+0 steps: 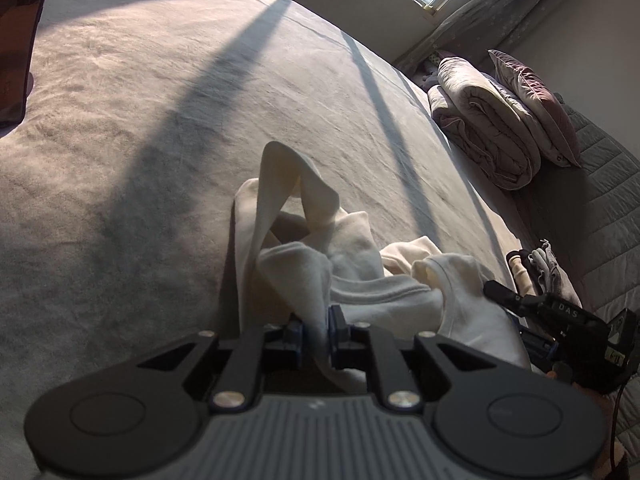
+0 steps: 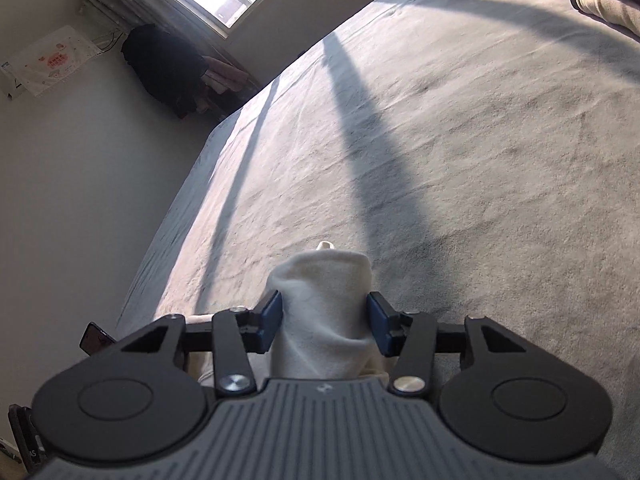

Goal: Fold clothes
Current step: 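Lift the sweatshirt with both tools and shake it open in the air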

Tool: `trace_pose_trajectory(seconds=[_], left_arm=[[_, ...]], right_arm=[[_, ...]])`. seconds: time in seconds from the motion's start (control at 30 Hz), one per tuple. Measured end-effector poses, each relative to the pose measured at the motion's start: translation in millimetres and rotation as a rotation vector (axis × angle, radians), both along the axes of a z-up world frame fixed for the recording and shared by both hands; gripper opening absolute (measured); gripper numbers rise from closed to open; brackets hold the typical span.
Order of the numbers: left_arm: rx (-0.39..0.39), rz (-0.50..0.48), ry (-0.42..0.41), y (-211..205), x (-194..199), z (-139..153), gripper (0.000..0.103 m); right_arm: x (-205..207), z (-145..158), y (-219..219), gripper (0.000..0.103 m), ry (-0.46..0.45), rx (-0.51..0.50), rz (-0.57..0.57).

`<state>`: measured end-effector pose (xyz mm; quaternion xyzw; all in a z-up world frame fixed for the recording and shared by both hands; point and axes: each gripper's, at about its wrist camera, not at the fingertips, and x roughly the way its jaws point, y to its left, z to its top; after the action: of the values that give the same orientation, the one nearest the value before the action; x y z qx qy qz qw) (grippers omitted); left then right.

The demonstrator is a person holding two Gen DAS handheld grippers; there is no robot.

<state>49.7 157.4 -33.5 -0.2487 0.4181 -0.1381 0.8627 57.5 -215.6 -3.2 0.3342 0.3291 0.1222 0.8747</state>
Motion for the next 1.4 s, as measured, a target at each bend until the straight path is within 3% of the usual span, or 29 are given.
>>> trace_pose_trajectory(seconds=[0.1, 0.3, 0.5, 0.7, 0.97, 1.2, 1.4], left_arm=[[-0.019, -0.011, -0.009, 0, -1, 1, 0.010], [-0.120, 0.049, -0.150, 3, -9, 38, 0.007], [-0.178, 0.095, -0.344, -9, -22, 85, 0.007], [-0.149, 0.087, -0.551, -27, -43, 144, 0.006], [-0.110, 0.109, -0.790, -44, -86, 220, 0.006], [-0.036, 0.134, -0.933, -51, -118, 278, 0.006], [0.022, 0.154, -1.002, -57, -135, 306, 0.006]], right_arm=[[-7, 6, 6, 0.017, -0.062, -0.033, -0.018], [-32, 37, 6, 0.012, -0.222, -0.043, -0.087], [-71, 84, 0, 0.011, -0.428, -0.134, -0.186], [-109, 127, -3, 0.011, -0.606, -0.242, -0.250], [-137, 181, -11, 0.011, -0.762, -0.289, -0.298], [-161, 224, -11, 0.011, -0.890, -0.318, -0.309], [-172, 248, -10, 0.011, -0.944, -0.338, -0.316]])
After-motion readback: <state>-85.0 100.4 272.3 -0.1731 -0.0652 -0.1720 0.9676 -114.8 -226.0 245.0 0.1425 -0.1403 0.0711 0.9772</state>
